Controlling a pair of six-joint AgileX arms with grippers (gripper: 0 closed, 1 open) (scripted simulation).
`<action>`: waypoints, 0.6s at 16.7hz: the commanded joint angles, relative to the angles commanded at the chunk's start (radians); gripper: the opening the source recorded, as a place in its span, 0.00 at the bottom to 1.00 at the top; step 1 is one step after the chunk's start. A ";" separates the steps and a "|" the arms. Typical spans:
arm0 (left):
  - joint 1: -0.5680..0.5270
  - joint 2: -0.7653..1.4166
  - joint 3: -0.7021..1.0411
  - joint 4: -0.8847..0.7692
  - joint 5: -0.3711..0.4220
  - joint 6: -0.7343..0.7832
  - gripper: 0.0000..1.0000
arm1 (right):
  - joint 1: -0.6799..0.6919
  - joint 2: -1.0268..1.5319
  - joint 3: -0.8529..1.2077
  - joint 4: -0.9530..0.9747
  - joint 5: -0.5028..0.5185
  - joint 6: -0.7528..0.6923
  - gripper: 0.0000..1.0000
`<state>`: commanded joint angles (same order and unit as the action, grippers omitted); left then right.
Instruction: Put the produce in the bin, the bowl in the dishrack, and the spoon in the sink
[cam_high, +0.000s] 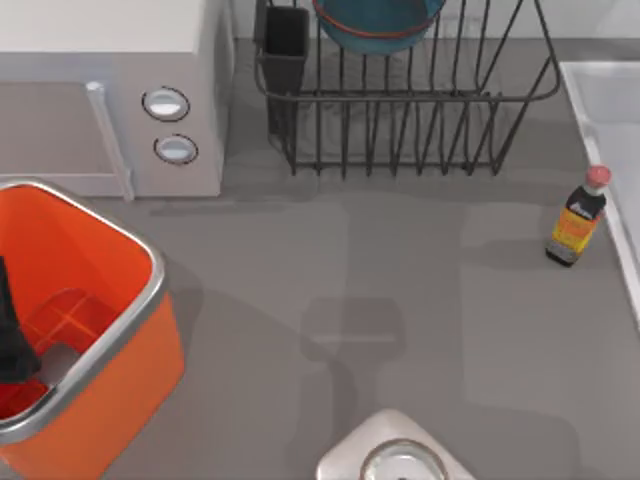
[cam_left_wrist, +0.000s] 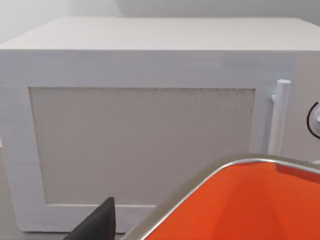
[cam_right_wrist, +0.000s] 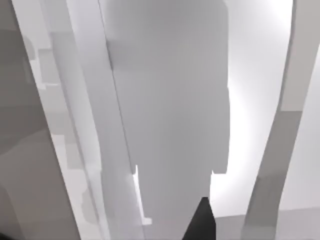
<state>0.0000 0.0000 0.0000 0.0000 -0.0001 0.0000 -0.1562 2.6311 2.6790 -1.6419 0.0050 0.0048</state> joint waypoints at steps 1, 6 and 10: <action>0.000 0.000 0.000 0.000 0.000 0.000 1.00 | 0.000 0.000 0.000 0.000 0.000 0.000 0.00; 0.000 0.000 0.000 0.000 0.000 0.000 1.00 | 0.006 -0.016 -0.038 0.041 -0.001 0.002 0.00; 0.000 0.000 0.000 0.000 0.000 0.000 1.00 | 0.004 -0.044 -0.186 0.144 -0.002 0.002 0.00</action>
<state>0.0000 0.0000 0.0000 0.0000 -0.0001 0.0000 -0.1525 2.5875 2.4934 -1.4977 0.0035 0.0070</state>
